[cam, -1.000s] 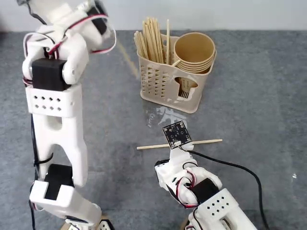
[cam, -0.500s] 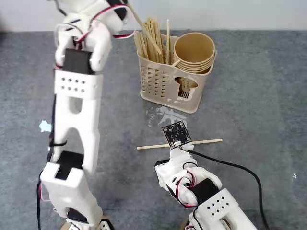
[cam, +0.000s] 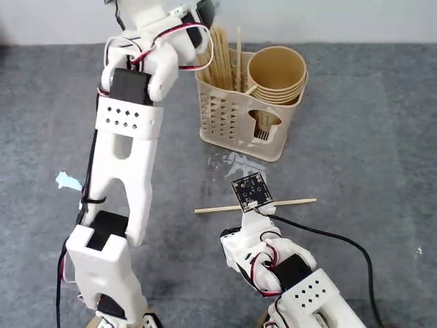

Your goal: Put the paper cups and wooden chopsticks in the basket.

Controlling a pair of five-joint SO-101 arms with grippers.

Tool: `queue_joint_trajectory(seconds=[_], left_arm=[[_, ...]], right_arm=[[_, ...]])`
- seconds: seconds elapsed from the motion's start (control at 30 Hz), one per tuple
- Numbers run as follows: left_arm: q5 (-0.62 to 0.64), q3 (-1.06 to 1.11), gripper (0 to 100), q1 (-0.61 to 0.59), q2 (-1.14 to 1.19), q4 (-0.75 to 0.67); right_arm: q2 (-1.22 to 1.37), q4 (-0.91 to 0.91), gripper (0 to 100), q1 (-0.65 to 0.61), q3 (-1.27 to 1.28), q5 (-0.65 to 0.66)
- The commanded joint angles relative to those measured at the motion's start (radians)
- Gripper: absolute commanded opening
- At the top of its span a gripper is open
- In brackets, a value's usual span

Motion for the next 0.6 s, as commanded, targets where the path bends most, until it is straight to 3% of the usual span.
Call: queue_joint_trajectory(seconds=[0.0,0.37,0.47,0.57], left_arm=[[-0.011,-0.147,20,0.0,-0.02,0.084],[-0.012,-0.556,20,-0.017,-0.015,0.72],[-0.012,-0.582,17,-0.041,-0.021,0.724],[-0.018,-0.587,8,-0.06,-0.06,0.726]], right_arm=[[-0.021,-0.016,0.9,-0.007,-0.006,-0.006],[-0.021,-0.016,1.1,-0.01,-0.006,-0.005],[-0.021,-0.016,1.1,-0.01,-0.006,-0.005],[-0.021,-0.016,1.1,-0.01,-0.006,-0.005]])
